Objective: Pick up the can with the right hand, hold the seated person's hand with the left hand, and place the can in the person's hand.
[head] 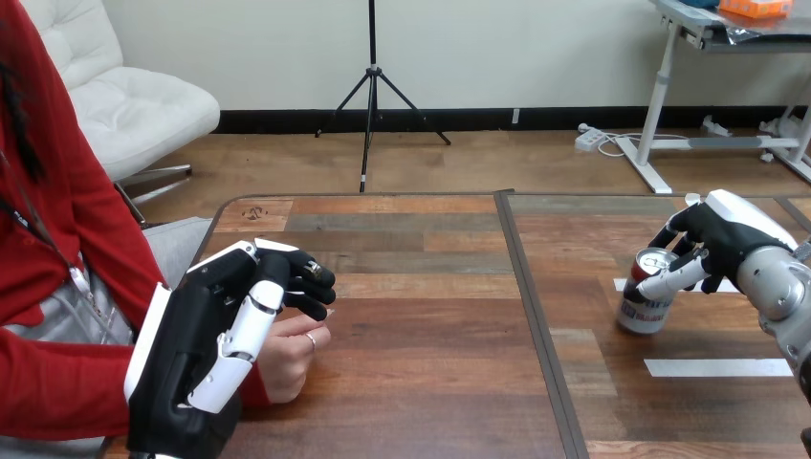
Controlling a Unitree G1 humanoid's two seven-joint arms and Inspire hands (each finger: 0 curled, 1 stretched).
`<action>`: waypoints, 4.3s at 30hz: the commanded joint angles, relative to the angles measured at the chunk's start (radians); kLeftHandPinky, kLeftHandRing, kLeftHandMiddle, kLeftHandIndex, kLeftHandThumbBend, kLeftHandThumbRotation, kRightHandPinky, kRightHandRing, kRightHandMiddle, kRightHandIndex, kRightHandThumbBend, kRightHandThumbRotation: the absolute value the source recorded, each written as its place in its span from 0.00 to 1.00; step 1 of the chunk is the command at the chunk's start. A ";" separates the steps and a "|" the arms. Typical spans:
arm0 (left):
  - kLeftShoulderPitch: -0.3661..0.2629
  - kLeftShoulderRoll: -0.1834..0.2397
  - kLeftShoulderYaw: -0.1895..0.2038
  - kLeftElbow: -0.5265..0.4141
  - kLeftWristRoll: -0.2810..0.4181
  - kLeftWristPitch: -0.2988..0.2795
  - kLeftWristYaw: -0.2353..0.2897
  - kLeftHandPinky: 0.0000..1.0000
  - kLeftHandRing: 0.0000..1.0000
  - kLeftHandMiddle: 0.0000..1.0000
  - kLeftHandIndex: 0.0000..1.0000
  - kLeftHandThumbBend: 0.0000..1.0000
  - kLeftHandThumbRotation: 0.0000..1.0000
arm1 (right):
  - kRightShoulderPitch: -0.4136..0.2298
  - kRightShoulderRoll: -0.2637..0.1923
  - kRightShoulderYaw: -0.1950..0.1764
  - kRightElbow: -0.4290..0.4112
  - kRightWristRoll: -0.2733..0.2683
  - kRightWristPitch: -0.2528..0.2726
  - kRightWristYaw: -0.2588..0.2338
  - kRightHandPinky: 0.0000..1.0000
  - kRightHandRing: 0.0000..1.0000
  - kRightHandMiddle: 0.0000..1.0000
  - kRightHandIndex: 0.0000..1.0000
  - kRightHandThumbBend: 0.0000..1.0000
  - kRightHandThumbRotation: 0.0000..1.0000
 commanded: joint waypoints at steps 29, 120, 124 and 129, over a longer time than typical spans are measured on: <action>-0.038 0.002 0.019 -0.017 0.007 0.000 0.013 0.45 0.52 0.54 0.48 0.26 0.44 | -0.050 -0.010 -0.020 -0.034 0.014 -0.010 -0.037 0.35 0.40 0.46 0.52 0.70 0.00; -0.272 0.361 0.010 -0.087 1.131 0.314 0.090 0.61 0.71 0.75 0.72 1.00 0.28 | -0.099 -0.079 -0.008 -0.071 -0.016 -0.116 0.016 0.32 0.36 0.42 0.49 0.73 0.00; -0.278 0.368 0.002 -0.082 1.124 0.335 0.061 0.63 0.72 0.75 0.72 1.00 0.29 | -0.100 -0.081 -0.007 -0.071 -0.020 -0.118 0.016 0.32 0.36 0.42 0.49 0.73 0.00; -0.285 0.378 -0.007 -0.081 1.112 0.358 0.029 0.64 0.73 0.75 0.73 1.00 0.29 | -0.100 -0.080 -0.008 -0.070 -0.023 -0.120 0.014 0.32 0.36 0.42 0.49 0.73 0.00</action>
